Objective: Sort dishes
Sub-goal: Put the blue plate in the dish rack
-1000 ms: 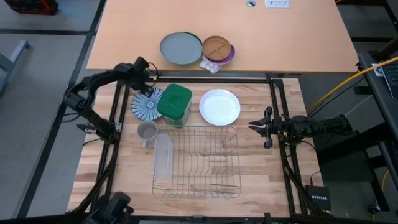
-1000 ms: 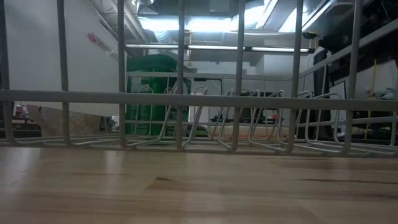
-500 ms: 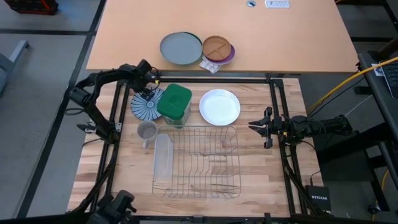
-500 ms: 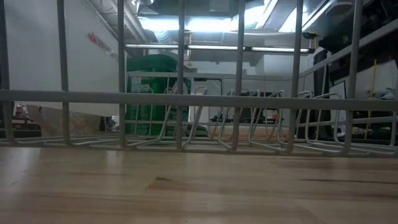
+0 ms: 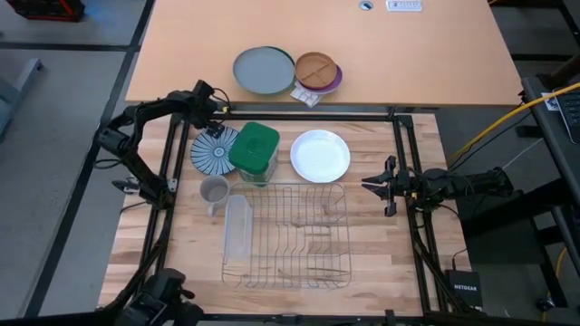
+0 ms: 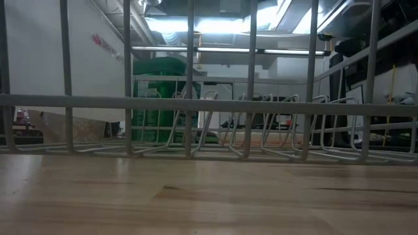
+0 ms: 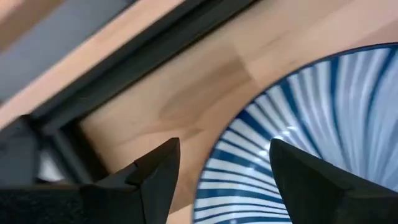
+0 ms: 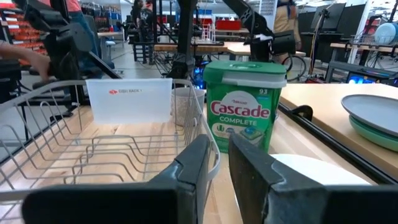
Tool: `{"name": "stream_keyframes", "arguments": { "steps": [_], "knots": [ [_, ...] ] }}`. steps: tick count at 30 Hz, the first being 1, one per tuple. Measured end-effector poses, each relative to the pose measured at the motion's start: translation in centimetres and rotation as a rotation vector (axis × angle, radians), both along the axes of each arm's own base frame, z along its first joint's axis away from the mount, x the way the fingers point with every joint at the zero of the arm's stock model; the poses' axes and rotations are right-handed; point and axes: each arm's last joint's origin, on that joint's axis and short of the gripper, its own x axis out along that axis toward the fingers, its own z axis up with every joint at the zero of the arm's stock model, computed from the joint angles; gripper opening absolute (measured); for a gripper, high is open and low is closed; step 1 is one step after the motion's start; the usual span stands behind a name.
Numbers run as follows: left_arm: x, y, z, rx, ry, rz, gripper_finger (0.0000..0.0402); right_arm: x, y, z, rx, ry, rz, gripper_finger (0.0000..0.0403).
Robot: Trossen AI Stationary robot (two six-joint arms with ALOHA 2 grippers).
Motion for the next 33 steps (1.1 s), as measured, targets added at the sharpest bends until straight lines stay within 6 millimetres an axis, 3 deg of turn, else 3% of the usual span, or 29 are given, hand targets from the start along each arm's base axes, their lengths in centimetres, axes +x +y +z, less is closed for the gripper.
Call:
{"name": "stream_keyframes", "arguments": {
  "steps": [11,33],
  "knots": [
    [-1.5,1.3,0.2,0.03,-0.119,0.062,0.0237,0.0,0.0,-0.3,-0.005,0.028,0.0,0.0069],
    [-1.4,1.3,-0.3,-0.01,-0.14,0.092,0.0237,0.0,0.2,-0.3,-0.004,0.027,0.087,0.0069]
  ]
}}
